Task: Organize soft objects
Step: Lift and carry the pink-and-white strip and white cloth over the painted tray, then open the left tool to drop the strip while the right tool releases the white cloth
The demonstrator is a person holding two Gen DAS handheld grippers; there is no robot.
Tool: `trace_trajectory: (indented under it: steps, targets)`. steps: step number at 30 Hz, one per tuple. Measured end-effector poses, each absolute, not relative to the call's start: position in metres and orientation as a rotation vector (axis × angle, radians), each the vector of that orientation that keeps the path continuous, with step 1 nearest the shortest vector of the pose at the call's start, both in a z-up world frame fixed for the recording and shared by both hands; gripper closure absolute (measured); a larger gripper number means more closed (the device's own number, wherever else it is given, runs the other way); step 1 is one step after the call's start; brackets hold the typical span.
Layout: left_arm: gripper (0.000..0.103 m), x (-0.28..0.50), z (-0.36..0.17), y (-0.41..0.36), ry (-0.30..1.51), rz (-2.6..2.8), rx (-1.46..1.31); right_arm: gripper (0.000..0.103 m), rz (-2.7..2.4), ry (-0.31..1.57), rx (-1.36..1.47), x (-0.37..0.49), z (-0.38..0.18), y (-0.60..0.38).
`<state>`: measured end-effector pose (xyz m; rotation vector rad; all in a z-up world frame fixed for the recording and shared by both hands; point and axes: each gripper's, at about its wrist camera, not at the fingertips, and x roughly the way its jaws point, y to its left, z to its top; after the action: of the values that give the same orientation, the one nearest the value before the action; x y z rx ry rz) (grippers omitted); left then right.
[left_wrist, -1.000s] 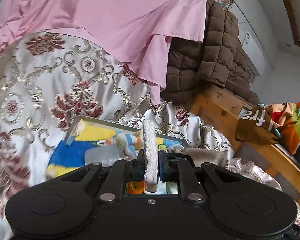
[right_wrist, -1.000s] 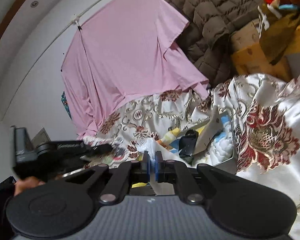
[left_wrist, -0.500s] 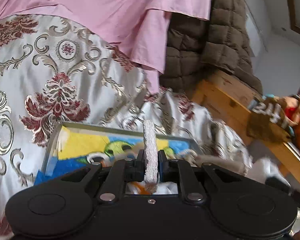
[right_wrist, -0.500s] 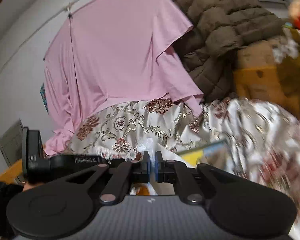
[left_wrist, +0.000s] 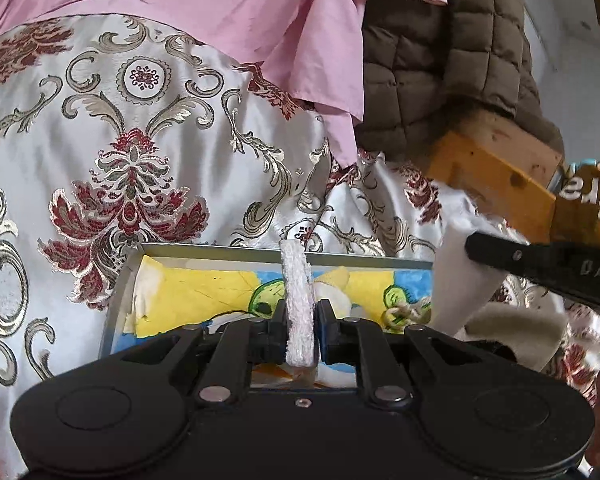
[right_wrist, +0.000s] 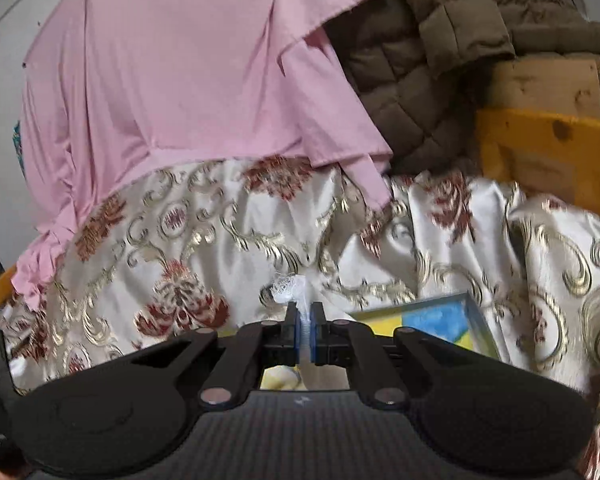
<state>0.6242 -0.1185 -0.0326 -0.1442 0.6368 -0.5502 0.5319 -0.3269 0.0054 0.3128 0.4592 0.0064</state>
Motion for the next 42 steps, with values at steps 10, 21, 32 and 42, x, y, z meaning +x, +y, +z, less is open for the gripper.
trace_trajectory:
  steps: [10, 21, 32, 42]
  targets:
    - [0.084, 0.615, -0.031, -0.119, 0.651, -0.557, -0.085, 0.097, 0.015, 0.536, 0.331, 0.533, -0.008, -0.323]
    - [0.079, 0.599, -0.037, -0.115, 0.658, -0.521, -0.079, 0.087, 0.039, 0.534, 0.337, 0.522, -0.012, -0.32]
    - [0.049, 0.572, -0.04, -0.1, 0.642, -0.469, -0.08, 0.065, 0.054, 0.527, 0.335, 0.504, -0.02, -0.321]
    - [0.038, 0.53, -0.048, -0.076, 0.583, -0.399, -0.162, 0.048, 0.086, 0.492, 0.313, 0.474, -0.021, -0.319]
